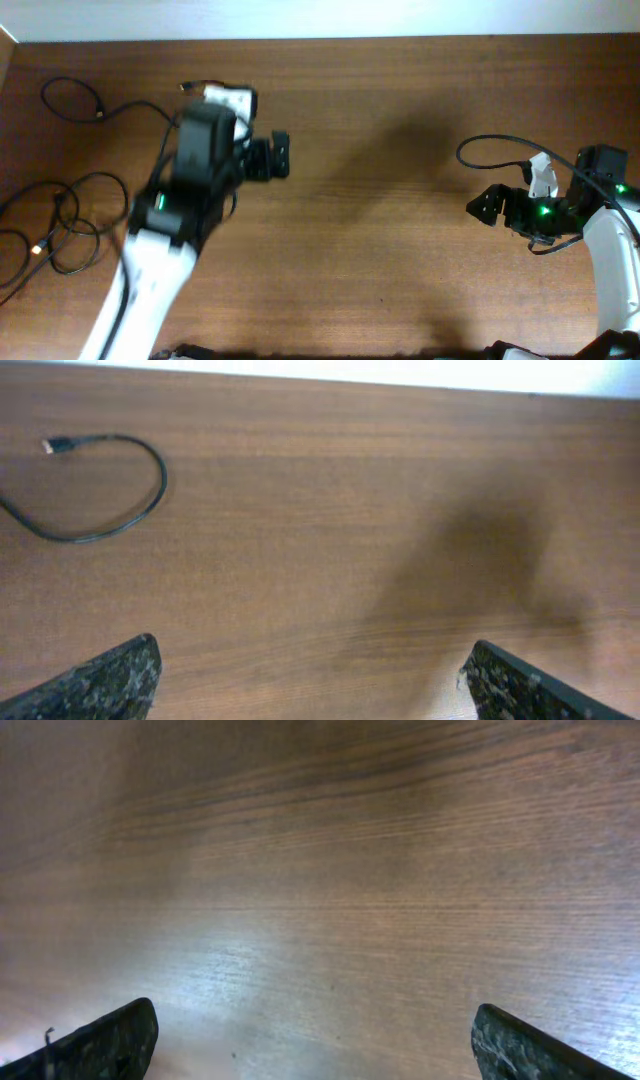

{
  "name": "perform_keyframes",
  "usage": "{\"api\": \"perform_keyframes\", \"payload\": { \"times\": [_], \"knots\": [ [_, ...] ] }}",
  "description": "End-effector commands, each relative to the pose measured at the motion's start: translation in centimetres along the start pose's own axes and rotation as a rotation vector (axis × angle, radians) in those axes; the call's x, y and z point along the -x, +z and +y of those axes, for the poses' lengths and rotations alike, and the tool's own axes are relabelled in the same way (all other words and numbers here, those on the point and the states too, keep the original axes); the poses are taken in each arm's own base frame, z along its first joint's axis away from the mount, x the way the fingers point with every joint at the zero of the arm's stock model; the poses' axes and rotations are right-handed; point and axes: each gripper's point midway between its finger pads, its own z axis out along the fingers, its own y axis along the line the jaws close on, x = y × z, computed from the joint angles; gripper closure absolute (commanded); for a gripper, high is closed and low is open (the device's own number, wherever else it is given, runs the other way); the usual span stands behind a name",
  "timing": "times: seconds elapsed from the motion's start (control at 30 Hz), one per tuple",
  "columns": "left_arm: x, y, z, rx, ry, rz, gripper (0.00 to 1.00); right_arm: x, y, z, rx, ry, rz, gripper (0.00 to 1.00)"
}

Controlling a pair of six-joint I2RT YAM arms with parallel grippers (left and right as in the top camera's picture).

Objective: Untangle cables

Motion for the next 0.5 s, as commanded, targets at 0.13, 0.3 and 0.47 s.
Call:
{"api": "perform_keyframes", "payload": {
  "times": [0.13, 0.3, 0.47],
  "knots": [
    [-3.1, -5.7, 0.6, -0.1, -0.023, -0.371, 0.01, 0.6, -0.8, 0.2, -0.007, -0.023, -0.031, 0.01],
    [-5.1, -6.1, 2.0, -0.153, -0.15, -0.572, 0.01, 0.7, -0.8, 0.2, -0.007, -0.023, -0.031, 0.01],
    [-7.0, -5.7, 4.0, -0.118, -0.174, -0.76, 0.01, 0.7, -0.8, 0.2, -0.007, -0.023, -0.031, 0.01]
  ]
}}
